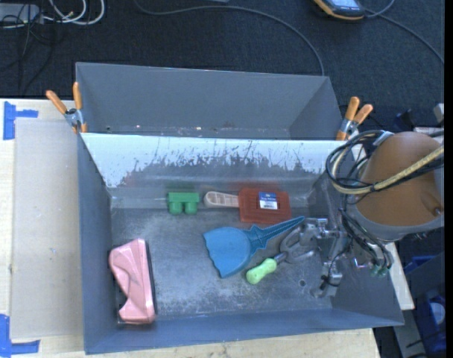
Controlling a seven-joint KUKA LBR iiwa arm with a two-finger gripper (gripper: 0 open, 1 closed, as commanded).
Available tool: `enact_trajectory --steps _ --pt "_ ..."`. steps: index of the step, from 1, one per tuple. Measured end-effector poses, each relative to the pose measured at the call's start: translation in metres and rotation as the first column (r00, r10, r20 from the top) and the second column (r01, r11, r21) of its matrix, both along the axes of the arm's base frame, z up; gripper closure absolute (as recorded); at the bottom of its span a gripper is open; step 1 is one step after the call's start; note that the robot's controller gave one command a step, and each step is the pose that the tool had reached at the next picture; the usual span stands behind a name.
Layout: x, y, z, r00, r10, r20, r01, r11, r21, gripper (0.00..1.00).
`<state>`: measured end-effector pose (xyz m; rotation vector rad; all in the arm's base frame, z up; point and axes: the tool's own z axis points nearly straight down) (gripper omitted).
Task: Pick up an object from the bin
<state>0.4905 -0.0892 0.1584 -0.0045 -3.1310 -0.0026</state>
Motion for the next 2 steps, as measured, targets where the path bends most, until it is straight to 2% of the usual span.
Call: enact_trajectory --steps 1,2 --pt "0.002 0.001 0.004 1.000 0.004 0.008 -0.004 1.000 -0.001 0.00" --pt "0.027 -0.002 -0.036 0.993 0.120 0.009 -0.120 0.993 -0.001 0.00"
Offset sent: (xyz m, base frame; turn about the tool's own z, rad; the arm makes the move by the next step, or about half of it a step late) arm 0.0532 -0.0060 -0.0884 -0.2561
